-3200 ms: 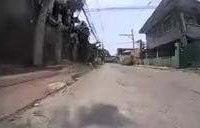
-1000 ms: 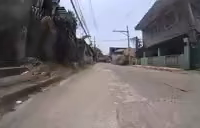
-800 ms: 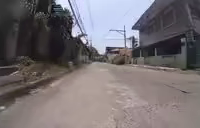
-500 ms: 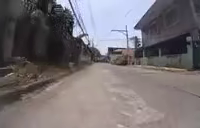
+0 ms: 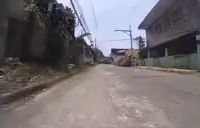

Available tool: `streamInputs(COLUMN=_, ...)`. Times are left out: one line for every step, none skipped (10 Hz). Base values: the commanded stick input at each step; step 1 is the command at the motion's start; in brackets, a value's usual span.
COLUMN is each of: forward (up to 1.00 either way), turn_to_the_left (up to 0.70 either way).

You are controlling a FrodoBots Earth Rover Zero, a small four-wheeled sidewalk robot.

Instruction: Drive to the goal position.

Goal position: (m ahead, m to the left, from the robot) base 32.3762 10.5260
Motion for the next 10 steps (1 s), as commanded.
streamInputs(forward=1.00, turn_to_the_left=0.00)
streamInputs(forward=1.00, turn_to_the_left=0.00)
streamInputs(forward=1.00, turn_to_the_left=0.00)
streamInputs(forward=1.00, turn_to_the_left=-0.05)
streamInputs(forward=1.00, turn_to_the_left=-0.39)
streamInputs(forward=1.00, turn_to_the_left=-0.40)
streamInputs(forward=1.00, turn_to_the_left=-0.40)
streamInputs(forward=1.00, turn_to_the_left=-0.35)
streamInputs(forward=1.00, turn_to_the_left=-0.09)
streamInputs(forward=1.00, turn_to_the_left=-0.01)
